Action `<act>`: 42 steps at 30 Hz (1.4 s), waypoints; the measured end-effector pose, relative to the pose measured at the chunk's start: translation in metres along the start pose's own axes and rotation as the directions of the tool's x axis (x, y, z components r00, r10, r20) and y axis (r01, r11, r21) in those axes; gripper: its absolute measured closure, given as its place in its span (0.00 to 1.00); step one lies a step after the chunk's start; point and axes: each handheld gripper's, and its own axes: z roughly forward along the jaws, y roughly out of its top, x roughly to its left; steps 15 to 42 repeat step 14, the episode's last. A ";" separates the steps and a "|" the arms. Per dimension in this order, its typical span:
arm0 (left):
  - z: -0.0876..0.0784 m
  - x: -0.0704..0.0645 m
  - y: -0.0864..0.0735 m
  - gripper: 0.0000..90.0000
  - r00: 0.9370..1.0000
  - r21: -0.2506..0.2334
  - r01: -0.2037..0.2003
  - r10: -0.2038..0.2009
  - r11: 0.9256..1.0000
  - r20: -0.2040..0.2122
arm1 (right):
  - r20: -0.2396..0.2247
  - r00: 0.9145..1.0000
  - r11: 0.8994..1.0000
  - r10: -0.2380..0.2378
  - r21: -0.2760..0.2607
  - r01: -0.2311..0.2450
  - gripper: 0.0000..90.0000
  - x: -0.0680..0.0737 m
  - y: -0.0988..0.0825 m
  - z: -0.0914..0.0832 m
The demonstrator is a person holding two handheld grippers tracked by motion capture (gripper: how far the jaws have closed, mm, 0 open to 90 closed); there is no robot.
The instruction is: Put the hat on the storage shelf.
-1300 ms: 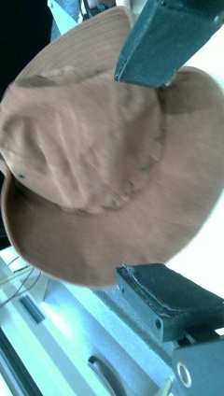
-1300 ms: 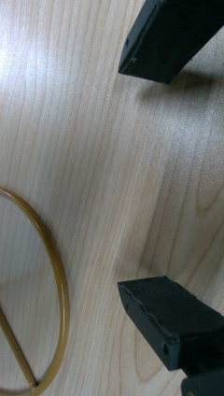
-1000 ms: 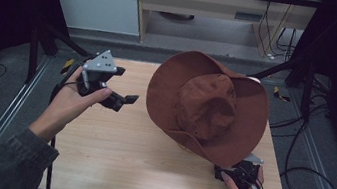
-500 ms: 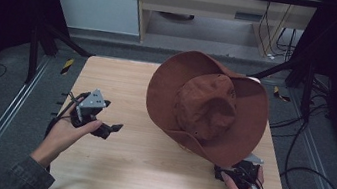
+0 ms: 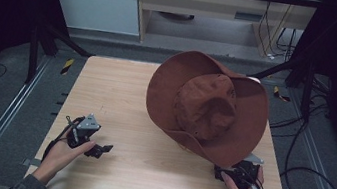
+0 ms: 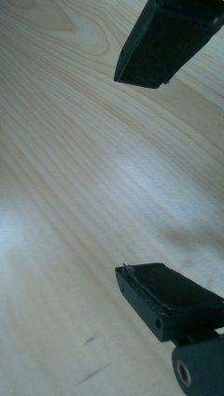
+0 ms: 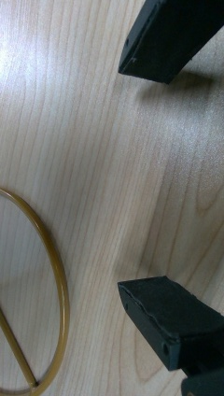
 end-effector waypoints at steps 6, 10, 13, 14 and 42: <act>0.010 0.001 -0.018 0.07 0.999 0.001 0.045 -0.045 0.999 0.007 | 0.001 1.000 1.000 0.000 0.000 0.000 0.01 0.000 0.000 0.000; 0.012 -0.001 -0.024 0.06 0.999 0.010 0.035 -0.035 0.999 -0.016 | 0.001 1.000 1.000 0.000 0.000 0.000 0.01 0.000 0.000 0.000; 0.014 -0.003 -0.025 0.04 1.000 0.012 0.013 -0.012 1.000 -0.023 | 0.002 1.000 1.000 0.001 0.000 -0.001 0.01 0.000 0.000 0.000; 0.015 -0.003 -0.025 0.03 1.000 0.009 0.002 -0.002 1.000 -0.031 | 0.001 1.000 1.000 0.000 0.000 0.000 0.01 0.000 0.000 0.000; 0.015 -0.003 -0.025 0.03 1.000 0.009 0.002 -0.002 1.000 -0.031 | 0.001 1.000 1.000 0.000 0.000 0.000 0.01 0.000 0.000 0.000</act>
